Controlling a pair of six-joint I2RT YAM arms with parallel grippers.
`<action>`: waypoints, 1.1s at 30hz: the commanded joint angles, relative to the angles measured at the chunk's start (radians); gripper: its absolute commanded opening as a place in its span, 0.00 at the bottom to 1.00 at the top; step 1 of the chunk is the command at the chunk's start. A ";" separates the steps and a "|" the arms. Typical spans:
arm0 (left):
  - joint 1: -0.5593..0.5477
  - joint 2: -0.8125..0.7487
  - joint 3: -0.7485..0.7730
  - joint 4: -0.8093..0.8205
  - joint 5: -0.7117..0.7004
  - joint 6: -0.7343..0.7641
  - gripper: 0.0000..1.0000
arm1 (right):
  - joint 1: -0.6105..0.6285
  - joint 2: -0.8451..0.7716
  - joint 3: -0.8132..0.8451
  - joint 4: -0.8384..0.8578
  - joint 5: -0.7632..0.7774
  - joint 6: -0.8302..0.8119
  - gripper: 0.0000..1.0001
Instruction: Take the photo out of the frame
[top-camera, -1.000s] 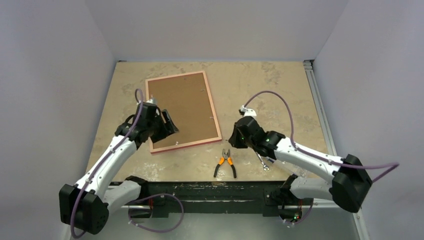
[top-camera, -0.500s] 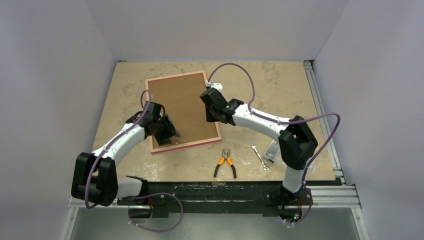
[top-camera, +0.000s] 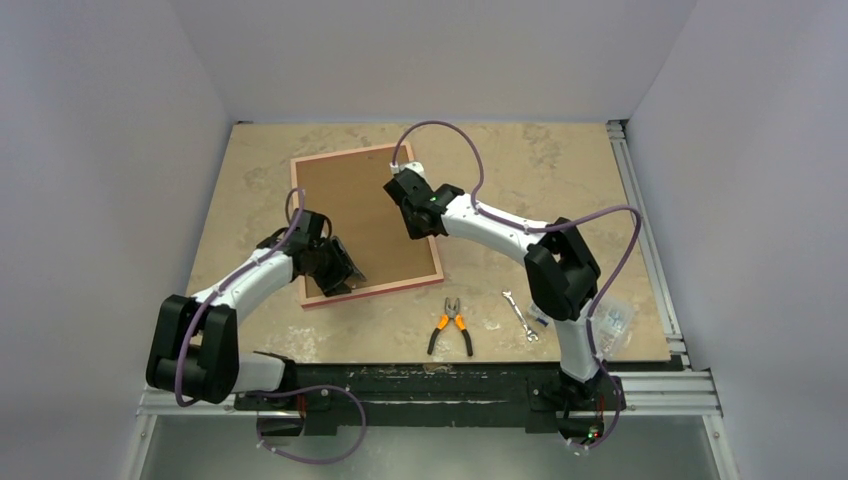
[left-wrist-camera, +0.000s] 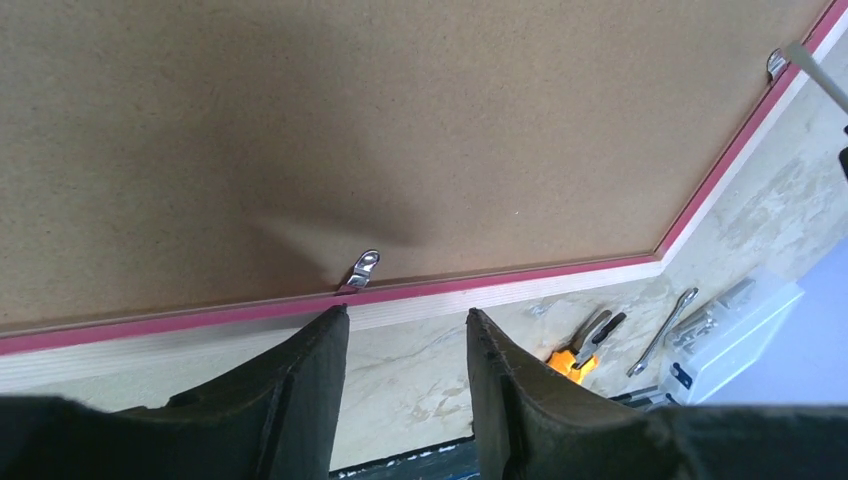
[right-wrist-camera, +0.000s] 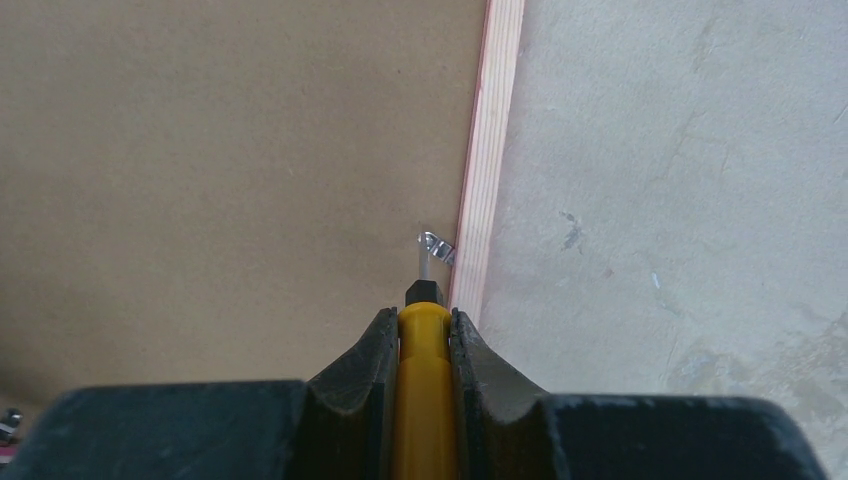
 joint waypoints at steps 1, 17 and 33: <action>0.004 0.015 -0.017 0.041 0.026 -0.019 0.45 | -0.010 -0.011 0.038 -0.032 0.032 -0.060 0.00; 0.004 0.001 -0.024 0.037 0.005 -0.016 0.42 | -0.014 0.002 0.006 -0.014 -0.011 -0.092 0.00; 0.004 0.011 -0.025 0.038 0.001 -0.021 0.42 | -0.015 0.012 0.010 -0.090 -0.137 -0.067 0.00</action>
